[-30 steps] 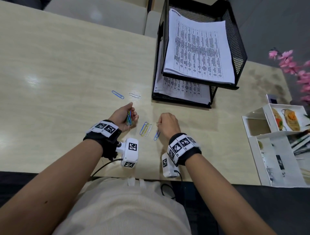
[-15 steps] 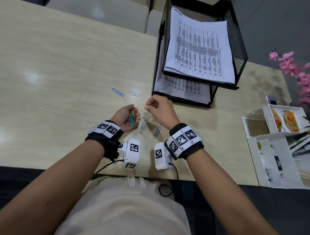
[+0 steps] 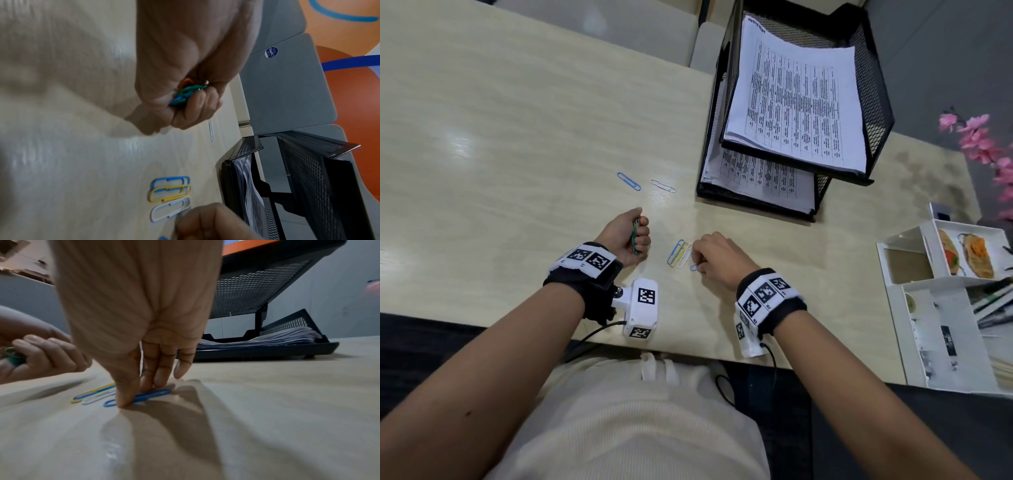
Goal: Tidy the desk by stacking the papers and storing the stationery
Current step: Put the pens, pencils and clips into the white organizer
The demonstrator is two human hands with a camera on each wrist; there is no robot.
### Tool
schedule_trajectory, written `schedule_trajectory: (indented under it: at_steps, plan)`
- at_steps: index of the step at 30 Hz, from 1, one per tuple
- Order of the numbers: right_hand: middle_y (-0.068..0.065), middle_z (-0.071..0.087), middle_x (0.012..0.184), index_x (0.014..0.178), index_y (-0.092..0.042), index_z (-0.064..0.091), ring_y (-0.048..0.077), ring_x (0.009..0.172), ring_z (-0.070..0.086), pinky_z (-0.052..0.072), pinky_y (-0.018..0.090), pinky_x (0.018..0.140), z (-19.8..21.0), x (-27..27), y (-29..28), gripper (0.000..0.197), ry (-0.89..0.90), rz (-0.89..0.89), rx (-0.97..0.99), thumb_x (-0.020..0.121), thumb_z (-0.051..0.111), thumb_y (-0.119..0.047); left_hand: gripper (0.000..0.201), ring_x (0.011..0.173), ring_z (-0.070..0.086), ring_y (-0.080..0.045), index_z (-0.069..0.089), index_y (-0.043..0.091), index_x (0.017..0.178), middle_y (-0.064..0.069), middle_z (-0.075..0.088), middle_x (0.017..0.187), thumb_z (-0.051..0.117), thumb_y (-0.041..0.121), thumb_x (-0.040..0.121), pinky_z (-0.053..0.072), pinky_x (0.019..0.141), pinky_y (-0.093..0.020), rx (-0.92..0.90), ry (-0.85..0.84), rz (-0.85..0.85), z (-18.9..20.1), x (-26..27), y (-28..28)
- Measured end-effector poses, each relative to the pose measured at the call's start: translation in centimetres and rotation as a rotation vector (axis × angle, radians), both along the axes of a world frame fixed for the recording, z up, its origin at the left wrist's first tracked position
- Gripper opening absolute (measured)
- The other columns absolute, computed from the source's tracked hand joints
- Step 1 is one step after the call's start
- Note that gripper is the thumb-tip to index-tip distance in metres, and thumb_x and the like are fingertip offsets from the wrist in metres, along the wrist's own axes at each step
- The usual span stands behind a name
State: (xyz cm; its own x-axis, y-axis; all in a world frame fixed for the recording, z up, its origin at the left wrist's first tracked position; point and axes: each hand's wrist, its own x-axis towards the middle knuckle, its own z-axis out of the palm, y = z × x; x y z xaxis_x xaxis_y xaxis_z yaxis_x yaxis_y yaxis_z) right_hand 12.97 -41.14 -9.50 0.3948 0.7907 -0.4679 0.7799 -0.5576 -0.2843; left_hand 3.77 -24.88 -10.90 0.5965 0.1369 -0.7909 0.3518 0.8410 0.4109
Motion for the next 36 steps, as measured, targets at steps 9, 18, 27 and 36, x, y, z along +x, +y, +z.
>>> schedule_trajectory:
  at_steps: [9,18,27,36]
  plan:
    - [0.014,0.061,0.103,0.084,-0.012,0.055,0.033,0.099,0.052,0.039,0.035,0.078,0.6,-0.6,0.5,0.008,-0.048,0.046,-0.005,0.082,0.051,-0.005,0.038,0.026,0.04,-0.005,0.04,0.017,0.064,0.006,0.043,0.034,0.03,0.028,0.099,0.032,0.031,-0.007,0.033,0.009,0.074,-0.2,-0.8,0.0]
    - [0.011,0.059,0.112,0.099,-0.009,0.062,0.029,0.112,0.046,0.035,0.037,0.086,1.0,-1.1,4.0,0.02,-0.154,0.164,0.029,0.086,0.048,-0.004,0.035,0.027,0.042,-0.007,0.044,0.018,0.065,0.006,0.046,0.036,0.032,0.027,0.097,0.036,0.034,-0.007,0.044,0.009,0.1,-0.5,-1.9,-0.1]
    - [0.014,0.065,0.083,0.081,-0.007,0.062,0.024,0.08,0.055,0.041,0.027,0.072,0.7,-0.5,3.1,0.005,0.145,-0.524,0.461,0.082,0.059,-0.003,0.036,0.034,0.059,-0.011,0.046,0.012,0.07,-0.001,0.059,0.039,0.029,0.026,0.1,0.047,0.038,-0.013,0.039,-0.029,0.168,-0.4,-0.6,-1.4]
    - [0.005,0.062,0.081,0.083,-0.004,0.065,0.012,0.071,0.053,0.038,0.014,0.064,3.1,0.1,2.4,0.004,0.165,-0.621,0.589,0.083,0.062,-0.006,0.043,0.027,0.042,-0.008,0.042,0.014,0.064,0.003,0.045,0.035,0.027,0.034,0.099,0.034,0.035,-0.007,-0.048,-0.06,0.114,-0.5,1.1,-3.0]
